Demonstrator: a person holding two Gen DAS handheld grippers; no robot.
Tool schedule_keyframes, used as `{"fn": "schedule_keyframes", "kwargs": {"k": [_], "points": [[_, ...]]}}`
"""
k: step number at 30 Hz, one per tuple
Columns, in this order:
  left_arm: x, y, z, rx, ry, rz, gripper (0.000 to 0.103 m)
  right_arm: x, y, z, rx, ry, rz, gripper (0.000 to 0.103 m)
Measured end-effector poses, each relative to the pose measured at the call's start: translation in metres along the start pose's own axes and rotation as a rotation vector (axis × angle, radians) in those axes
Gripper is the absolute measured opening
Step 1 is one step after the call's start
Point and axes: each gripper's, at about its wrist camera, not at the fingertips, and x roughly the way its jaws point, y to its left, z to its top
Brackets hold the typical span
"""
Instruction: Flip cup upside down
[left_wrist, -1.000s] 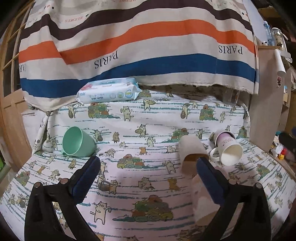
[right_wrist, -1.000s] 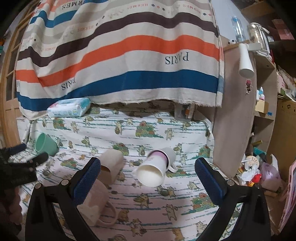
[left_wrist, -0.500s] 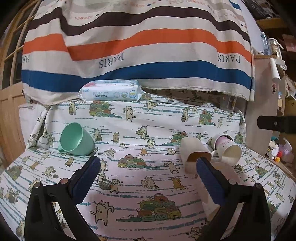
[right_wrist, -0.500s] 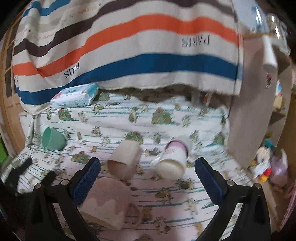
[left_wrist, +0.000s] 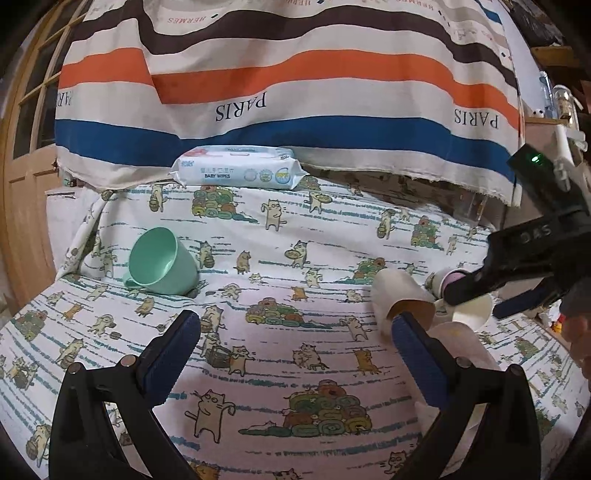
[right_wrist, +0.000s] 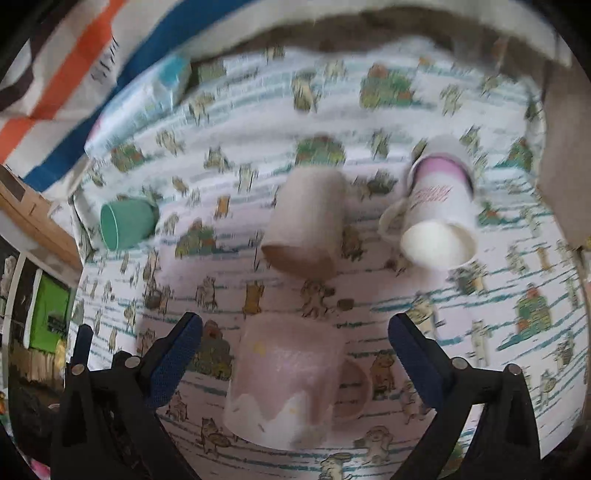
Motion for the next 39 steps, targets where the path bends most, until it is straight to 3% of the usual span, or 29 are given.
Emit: {"fn": "schedule_keyframes", "kwargs": {"k": [2, 18, 28, 33, 39], "points": [[-0.001, -0.001, 0.000, 0.004, -0.003, -0.003, 0.103, 0.013, 0.001, 0.003, 0.009, 0.045, -0.001, 0.100], [0.002, -0.004, -0.001, 0.023, 0.011, 0.004, 0.103, 0.058, -0.007, 0.004, 0.104, 0.138, -0.022, 0.097], [0.003, -0.004, -0.001, 0.036, 0.012, 0.007, 0.103, 0.071, -0.006, 0.001, 0.095, 0.176, -0.016, 0.086], [0.003, -0.005, -0.001, 0.036, 0.011, 0.009, 0.103, 0.058, -0.009, -0.001, 0.083, 0.152, 0.006, 0.086], [0.002, -0.006, -0.001, 0.038, 0.011, 0.011, 0.103, 0.024, -0.001, -0.007, -0.002, 0.050, -0.025, 0.086]]}}
